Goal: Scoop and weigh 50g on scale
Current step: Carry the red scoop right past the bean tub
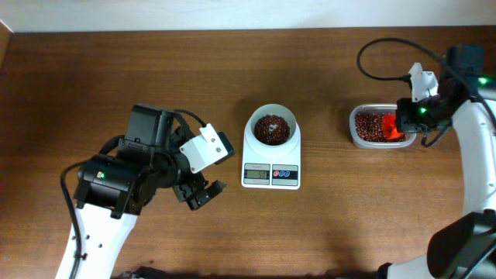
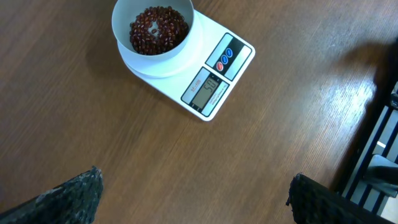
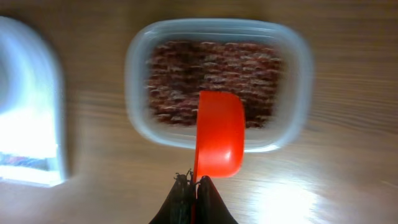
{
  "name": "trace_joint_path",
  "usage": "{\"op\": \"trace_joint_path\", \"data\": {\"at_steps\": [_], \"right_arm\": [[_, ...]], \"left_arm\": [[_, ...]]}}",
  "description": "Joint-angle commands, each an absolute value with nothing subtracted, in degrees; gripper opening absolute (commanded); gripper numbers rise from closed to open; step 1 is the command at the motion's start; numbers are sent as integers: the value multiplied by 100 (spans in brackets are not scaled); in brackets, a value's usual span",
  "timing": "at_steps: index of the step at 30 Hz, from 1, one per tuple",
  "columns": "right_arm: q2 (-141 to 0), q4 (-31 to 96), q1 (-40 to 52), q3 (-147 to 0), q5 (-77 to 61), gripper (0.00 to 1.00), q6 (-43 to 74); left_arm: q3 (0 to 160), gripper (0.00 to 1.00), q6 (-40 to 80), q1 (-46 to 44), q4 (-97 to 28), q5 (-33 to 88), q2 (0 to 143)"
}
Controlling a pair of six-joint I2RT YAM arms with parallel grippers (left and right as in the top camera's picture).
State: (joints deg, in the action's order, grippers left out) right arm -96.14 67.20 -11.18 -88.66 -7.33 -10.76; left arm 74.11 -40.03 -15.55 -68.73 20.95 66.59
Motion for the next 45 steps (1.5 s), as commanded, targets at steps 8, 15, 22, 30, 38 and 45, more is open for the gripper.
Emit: {"op": "trace_joint_path", "data": {"at_steps": [8, 15, 22, 30, 38, 45], "right_arm": [[-9518, 6226, -56, -8965, 1857, 4, -261], [-9485, 6278, 276, -9000, 2139, 4, 261], [-8899, 6394, 47, -9072, -362, 4, 349], [-8289, 7210, -298, -9065, -1865, 4, 346], [-8274, 7789, -298, -8003, -2978, 4, 349], [-8274, 6208, -305, -5944, -3977, 4, 349]], "left_arm": [[7505, 99, -3975, -1522, -6864, 2099, 6630], [7505, 99, -3975, -1522, -6864, 2099, 6630], [7505, 99, -3975, -1522, -6864, 2099, 6630], [7505, 99, -3975, -1522, -6864, 2099, 6630], [7505, 99, -3975, -1522, -6864, 2099, 6630], [7505, 99, -3975, -1522, -6864, 2099, 6630]]}}
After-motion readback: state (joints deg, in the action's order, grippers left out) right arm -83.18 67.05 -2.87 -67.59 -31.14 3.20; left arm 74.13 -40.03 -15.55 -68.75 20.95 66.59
